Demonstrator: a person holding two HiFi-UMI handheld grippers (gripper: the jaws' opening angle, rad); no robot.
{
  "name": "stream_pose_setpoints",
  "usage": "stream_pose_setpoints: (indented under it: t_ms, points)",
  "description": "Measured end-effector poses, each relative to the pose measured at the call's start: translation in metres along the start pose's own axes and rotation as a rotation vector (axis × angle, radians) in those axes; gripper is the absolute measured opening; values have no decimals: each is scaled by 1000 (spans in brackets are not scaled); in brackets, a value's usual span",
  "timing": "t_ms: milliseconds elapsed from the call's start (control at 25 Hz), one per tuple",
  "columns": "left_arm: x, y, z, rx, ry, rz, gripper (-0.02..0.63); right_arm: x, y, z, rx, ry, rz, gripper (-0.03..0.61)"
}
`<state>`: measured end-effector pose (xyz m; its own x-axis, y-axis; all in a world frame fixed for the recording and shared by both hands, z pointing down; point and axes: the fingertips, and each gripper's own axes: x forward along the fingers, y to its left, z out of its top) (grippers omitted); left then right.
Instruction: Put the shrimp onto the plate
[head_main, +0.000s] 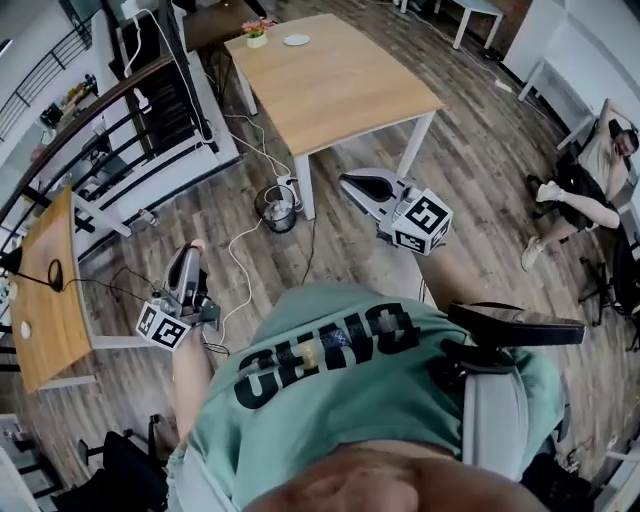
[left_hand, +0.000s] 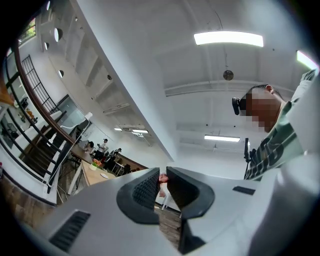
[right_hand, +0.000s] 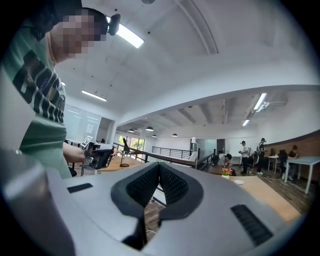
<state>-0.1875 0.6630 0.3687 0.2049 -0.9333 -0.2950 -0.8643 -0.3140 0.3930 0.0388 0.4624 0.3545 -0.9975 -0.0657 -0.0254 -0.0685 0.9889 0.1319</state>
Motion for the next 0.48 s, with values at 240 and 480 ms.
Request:
stream_pose_setpoints:
  t_ms: [240,480]
  points:
    - [87,-65,-43,7,89,-74,48,-97,-55,-15,50,-39,-80,8]
    - [147,-102,-81,5,165,-175,48,-173,-78,-40,91,-49,-192,7]
